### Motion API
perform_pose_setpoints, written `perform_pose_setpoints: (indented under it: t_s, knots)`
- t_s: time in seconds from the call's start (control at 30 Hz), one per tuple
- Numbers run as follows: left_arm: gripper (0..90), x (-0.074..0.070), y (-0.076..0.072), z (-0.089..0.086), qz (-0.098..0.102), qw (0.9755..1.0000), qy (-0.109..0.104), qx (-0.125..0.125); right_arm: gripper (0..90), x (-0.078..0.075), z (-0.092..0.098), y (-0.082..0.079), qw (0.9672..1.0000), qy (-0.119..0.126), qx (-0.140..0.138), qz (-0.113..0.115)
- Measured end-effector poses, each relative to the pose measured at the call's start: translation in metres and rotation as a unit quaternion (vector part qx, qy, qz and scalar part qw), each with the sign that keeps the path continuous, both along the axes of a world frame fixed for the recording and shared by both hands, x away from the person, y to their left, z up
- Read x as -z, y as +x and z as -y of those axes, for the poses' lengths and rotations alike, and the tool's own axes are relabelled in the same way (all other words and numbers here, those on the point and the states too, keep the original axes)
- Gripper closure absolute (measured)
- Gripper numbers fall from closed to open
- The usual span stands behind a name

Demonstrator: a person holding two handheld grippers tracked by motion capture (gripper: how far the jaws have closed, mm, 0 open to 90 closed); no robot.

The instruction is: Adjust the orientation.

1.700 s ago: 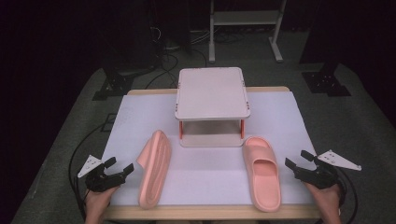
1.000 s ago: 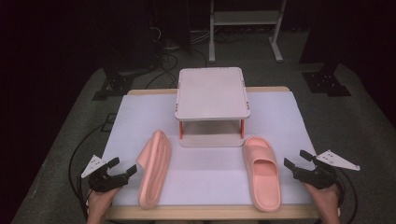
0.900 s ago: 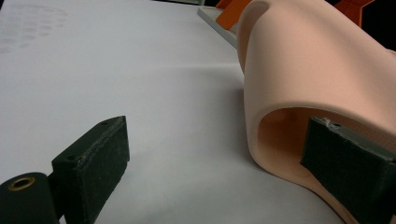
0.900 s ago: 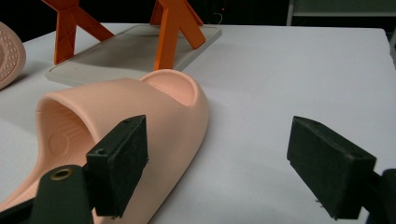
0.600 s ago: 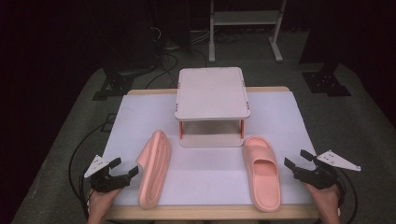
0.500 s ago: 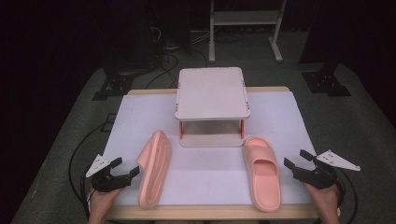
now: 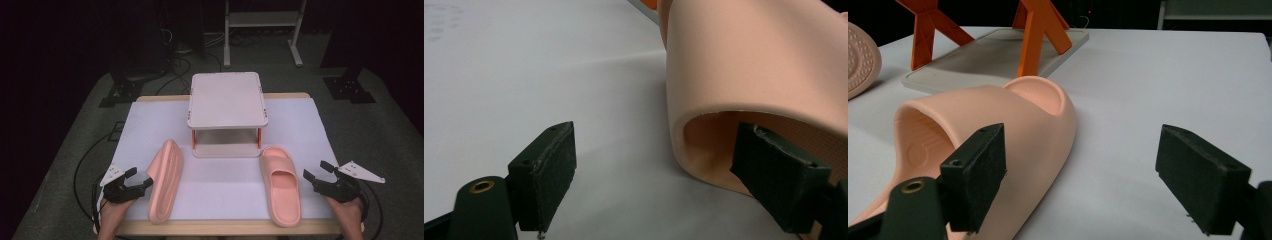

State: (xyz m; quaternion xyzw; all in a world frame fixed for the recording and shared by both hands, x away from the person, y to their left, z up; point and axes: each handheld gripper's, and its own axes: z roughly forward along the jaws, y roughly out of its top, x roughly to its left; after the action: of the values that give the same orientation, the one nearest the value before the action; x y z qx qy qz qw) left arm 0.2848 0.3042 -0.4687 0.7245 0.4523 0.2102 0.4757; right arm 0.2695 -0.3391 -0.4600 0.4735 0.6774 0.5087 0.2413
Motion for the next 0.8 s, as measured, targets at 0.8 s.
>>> perform_pose_setpoints:
  t_s: [0.8]
  knots:
    - [53.1, -0.001, 0.012, 0.022, -0.02, 0.9989, 0.024, 0.034, 19.6, 0.003, -0.004, 0.001, 1.0, -0.001, -0.007, -0.004]
